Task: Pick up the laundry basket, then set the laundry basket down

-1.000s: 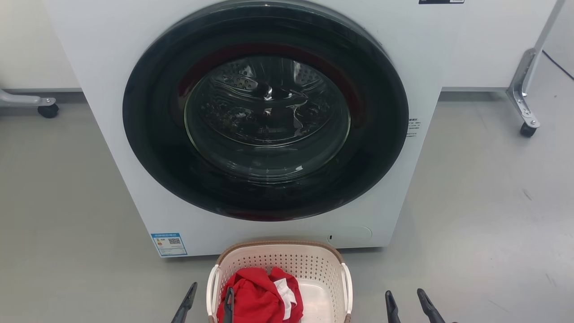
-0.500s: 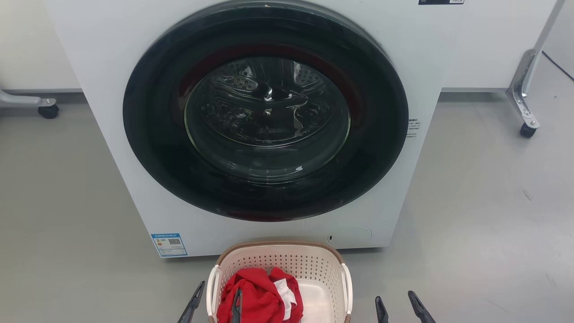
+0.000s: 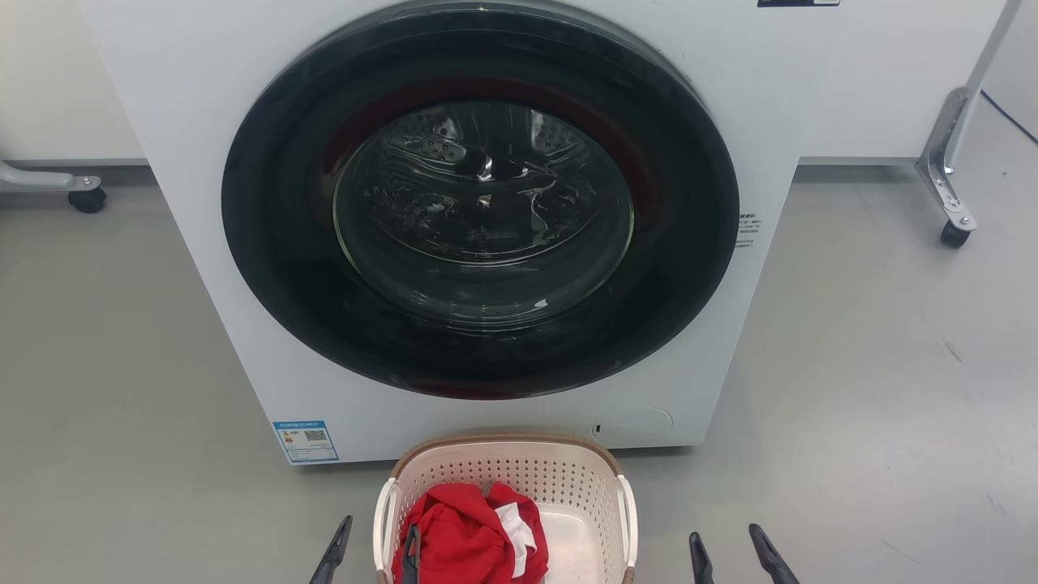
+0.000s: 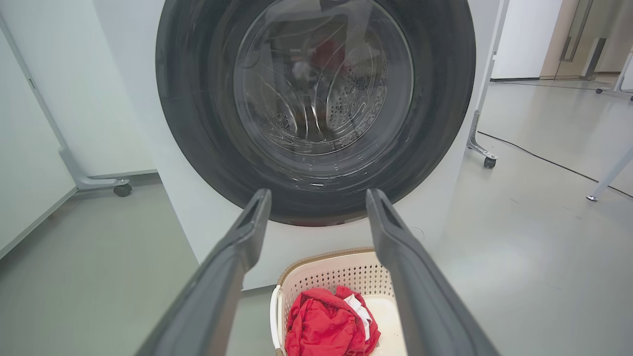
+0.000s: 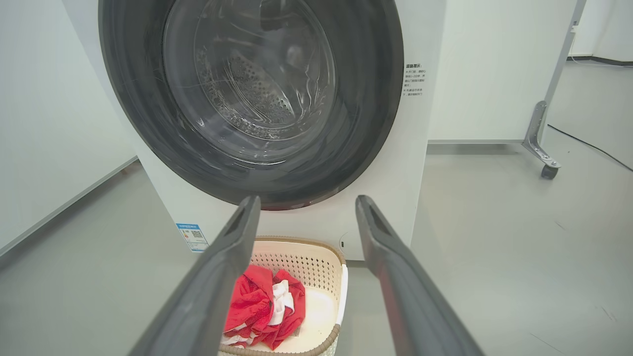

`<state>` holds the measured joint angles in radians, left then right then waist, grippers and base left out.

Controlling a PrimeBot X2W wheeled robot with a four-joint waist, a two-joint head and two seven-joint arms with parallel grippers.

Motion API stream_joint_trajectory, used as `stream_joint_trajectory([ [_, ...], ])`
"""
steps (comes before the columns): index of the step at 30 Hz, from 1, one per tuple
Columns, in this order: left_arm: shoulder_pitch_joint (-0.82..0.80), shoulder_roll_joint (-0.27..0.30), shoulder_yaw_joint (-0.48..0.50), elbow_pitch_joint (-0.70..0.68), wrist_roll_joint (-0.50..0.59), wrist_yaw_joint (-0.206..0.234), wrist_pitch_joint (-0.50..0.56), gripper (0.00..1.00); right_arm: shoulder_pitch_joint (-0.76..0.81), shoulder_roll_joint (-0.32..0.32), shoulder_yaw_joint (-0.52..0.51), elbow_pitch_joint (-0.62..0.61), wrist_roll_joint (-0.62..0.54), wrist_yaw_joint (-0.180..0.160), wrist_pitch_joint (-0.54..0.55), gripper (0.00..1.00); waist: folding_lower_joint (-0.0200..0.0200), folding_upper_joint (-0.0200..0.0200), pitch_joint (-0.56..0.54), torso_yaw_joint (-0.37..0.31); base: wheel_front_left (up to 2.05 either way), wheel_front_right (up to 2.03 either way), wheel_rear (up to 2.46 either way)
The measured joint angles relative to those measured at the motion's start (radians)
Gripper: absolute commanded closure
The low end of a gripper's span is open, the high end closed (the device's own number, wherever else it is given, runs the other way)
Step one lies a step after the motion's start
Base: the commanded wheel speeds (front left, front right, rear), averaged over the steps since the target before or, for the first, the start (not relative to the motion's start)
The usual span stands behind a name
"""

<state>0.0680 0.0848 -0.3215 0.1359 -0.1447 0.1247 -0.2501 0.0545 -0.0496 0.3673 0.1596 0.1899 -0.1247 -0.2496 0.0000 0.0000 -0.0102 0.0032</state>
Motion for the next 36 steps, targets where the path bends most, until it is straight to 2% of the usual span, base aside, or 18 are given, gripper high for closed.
stream_joint_trajectory([
  [9,0.001,-0.007,0.017,0.015,-0.035,0.0,0.0,0.0,0.009,0.001,-0.046,0.006,0.003,0.0,0.0,0.0,0.0,0.0,0.003,0.0,0.0,0.0,0.0],
  [36,0.001,-0.014,0.023,0.026,-0.038,0.0,0.0,0.0,0.017,0.001,-0.059,0.004,0.003,-0.003,0.0,0.0,0.0,0.0,0.01,-0.001,0.0,0.0,0.0],
])
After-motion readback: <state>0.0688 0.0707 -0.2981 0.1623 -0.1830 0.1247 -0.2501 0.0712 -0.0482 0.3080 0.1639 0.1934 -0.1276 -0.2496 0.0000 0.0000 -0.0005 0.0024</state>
